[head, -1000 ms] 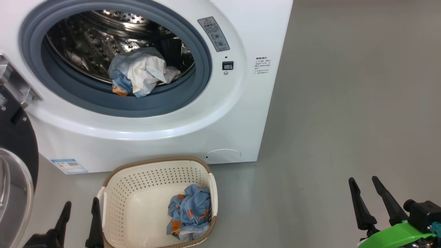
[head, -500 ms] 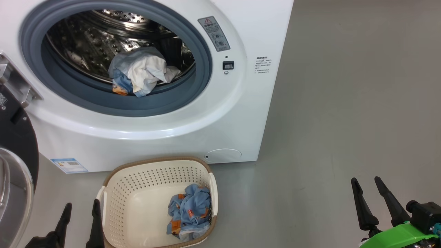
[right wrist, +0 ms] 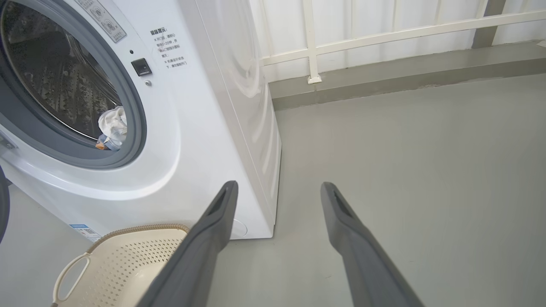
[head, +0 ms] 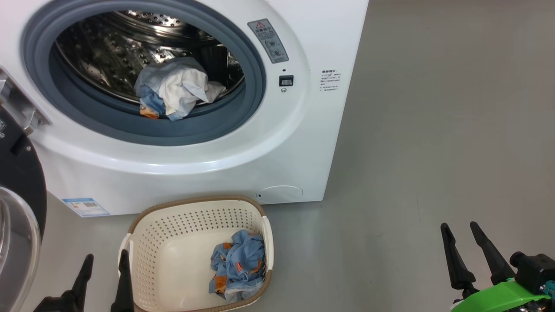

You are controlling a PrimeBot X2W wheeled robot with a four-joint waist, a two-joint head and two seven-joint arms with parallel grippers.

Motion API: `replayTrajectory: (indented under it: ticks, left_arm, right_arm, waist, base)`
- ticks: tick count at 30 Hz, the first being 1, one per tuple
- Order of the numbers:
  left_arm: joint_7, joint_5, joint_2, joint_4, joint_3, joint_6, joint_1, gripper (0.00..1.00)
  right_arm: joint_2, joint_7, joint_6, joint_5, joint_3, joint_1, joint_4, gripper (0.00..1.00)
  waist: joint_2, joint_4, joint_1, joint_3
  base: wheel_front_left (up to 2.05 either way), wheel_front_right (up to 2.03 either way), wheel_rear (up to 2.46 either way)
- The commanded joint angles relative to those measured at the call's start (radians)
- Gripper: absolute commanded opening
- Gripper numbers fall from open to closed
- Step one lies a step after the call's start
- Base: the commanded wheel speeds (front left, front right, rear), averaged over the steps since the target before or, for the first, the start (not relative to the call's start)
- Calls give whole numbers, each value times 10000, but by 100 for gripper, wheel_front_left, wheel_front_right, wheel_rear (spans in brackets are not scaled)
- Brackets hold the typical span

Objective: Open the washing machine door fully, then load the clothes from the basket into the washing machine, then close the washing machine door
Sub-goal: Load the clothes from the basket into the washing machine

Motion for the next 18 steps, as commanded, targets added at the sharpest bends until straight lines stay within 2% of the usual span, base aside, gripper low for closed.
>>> replayTrajectory:
  ticks: [1, 18]
  left_arm:
    - [-63, -45, 102, -279, 289, 60, -123, 100]
    - [-63, -244, 101, 171, -94, 48, -483, 100]
  right_arm:
    - [-124, -49, 16, -57, 214, -98, -256, 100]
    - [35, -49, 16, -105, 312, -537, -423, 100]
  waist:
    - [0, -3, 0, 16]
    - [0, -82, 0, 658]
  base:
    - [0, 0, 0]
    - [0, 0, 0]
